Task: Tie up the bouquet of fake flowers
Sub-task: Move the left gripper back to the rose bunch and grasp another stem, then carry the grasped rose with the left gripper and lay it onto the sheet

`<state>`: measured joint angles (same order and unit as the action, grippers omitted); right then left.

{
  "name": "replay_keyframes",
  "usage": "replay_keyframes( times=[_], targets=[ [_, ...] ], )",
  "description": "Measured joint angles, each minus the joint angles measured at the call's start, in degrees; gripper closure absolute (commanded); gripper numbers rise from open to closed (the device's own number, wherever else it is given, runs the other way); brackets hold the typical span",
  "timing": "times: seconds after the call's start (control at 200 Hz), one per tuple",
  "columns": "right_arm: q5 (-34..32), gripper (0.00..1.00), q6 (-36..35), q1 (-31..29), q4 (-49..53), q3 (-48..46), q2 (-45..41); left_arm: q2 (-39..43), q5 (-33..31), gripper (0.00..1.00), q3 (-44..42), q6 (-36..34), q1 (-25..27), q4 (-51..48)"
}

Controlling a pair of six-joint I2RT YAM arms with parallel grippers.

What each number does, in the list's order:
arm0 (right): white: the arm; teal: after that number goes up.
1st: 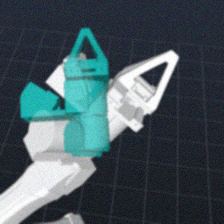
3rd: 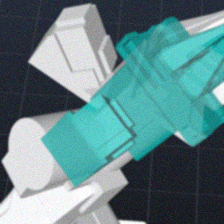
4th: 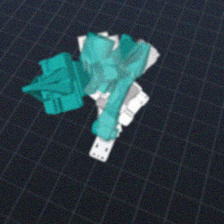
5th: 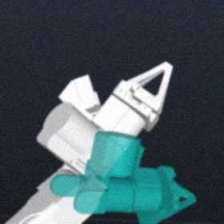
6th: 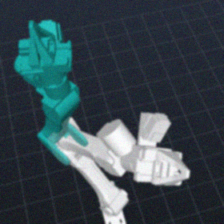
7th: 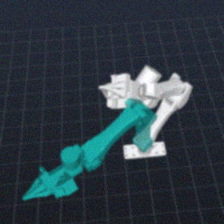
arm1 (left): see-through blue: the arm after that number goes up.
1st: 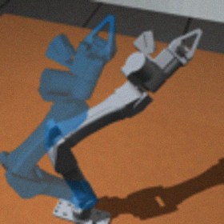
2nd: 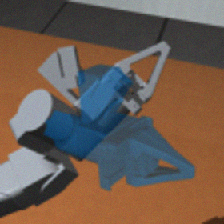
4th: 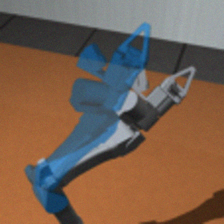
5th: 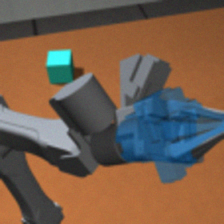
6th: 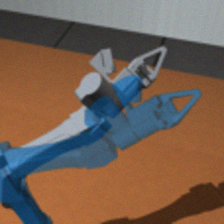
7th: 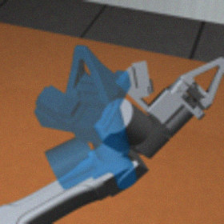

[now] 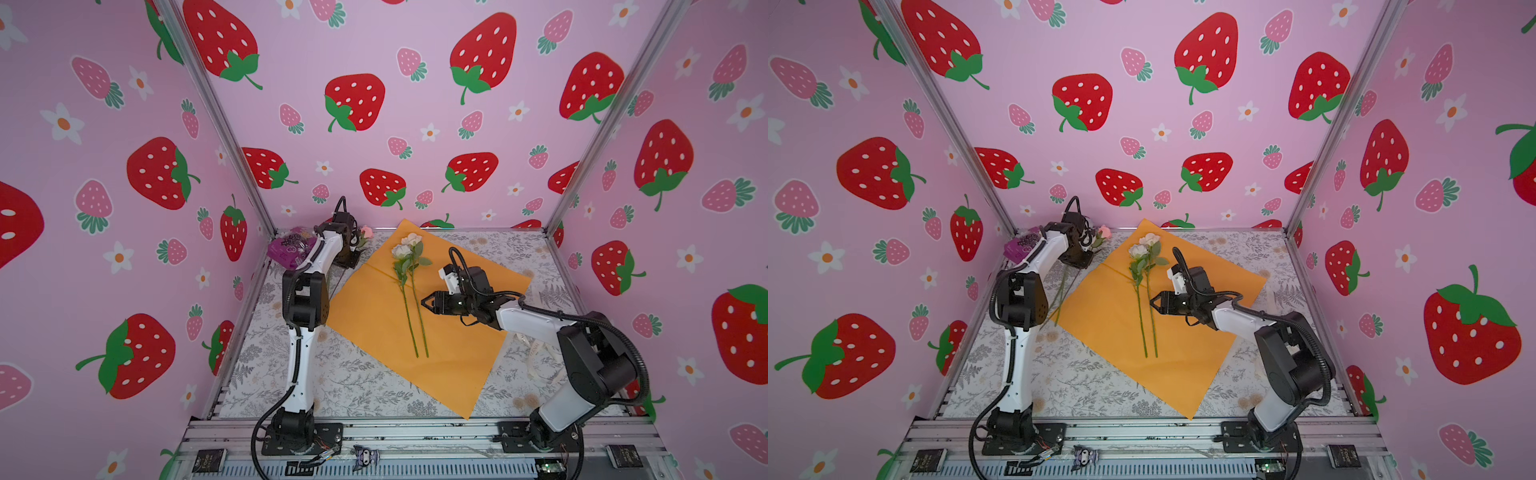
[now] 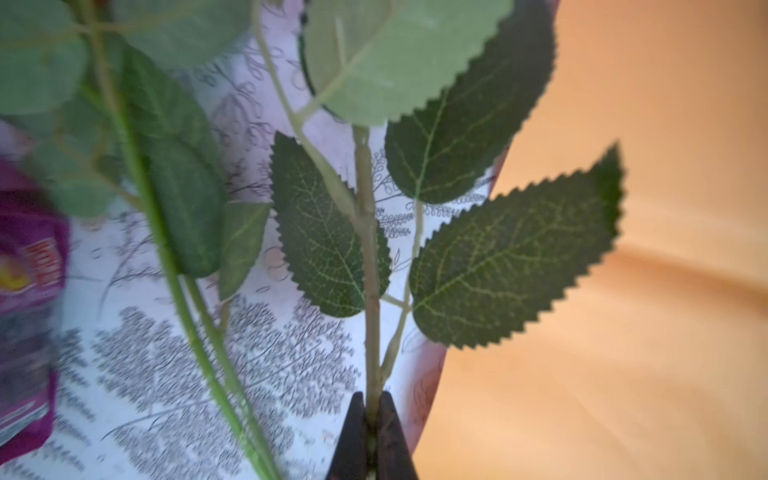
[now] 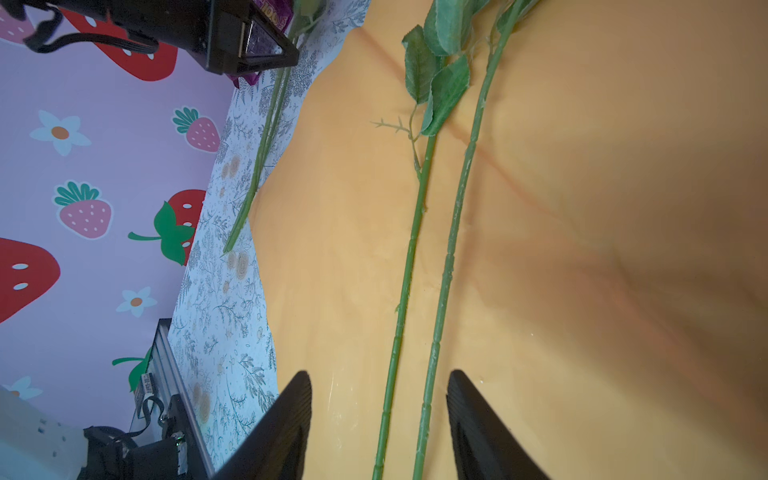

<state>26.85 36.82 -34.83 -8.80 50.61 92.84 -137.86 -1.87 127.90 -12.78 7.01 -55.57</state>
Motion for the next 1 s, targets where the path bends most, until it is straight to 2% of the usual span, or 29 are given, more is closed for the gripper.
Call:
replay_keyframes(
  times=[0.105,0.305,0.47,0.575,0.705,0.886,1.001],
  targets=[
    [-0.33,0.44,0.09,0.0,0.0,-1.77,-2.75,6.69,4.57,1.0,-2.75,1.7,-1.64,-1.01],
    [-1.57,0.44,0.72,-0.04,-0.09,-5.53,-7.69,16.72,17.64,1.0,-8.28,6.1,-6.29,-5.09],
    [-4.09,0.44,0.87,-0.04,1.2,-7.3,-10.54,18.91,27.54,1.0,-16.26,12.22,-7.65,-5.88],
    [-7.37,0.44,0.81,0.0,3.02,-7.41,-12.55,19.8,34.01,1.0,-22.32,19.06,-6.91,-2.56],
    [-11.65,0.44,0.87,1.46,5.55,-7.61,-15.45,22.58,36.96,1.0,-28.02,28.61,-2.84,5.18],
    [-13.18,0.44,1.05,7.8,7.45,-9.01,-16.85,23.1,36.02,1.0,-28.61,41.2,9.6,17.81],
    [-13.05,0.44,0.81,10.88,9.11,-9.77,-17.59,18.53,34.16,1.0,-24.63,46.38,16.87,21.38]
  ],
)
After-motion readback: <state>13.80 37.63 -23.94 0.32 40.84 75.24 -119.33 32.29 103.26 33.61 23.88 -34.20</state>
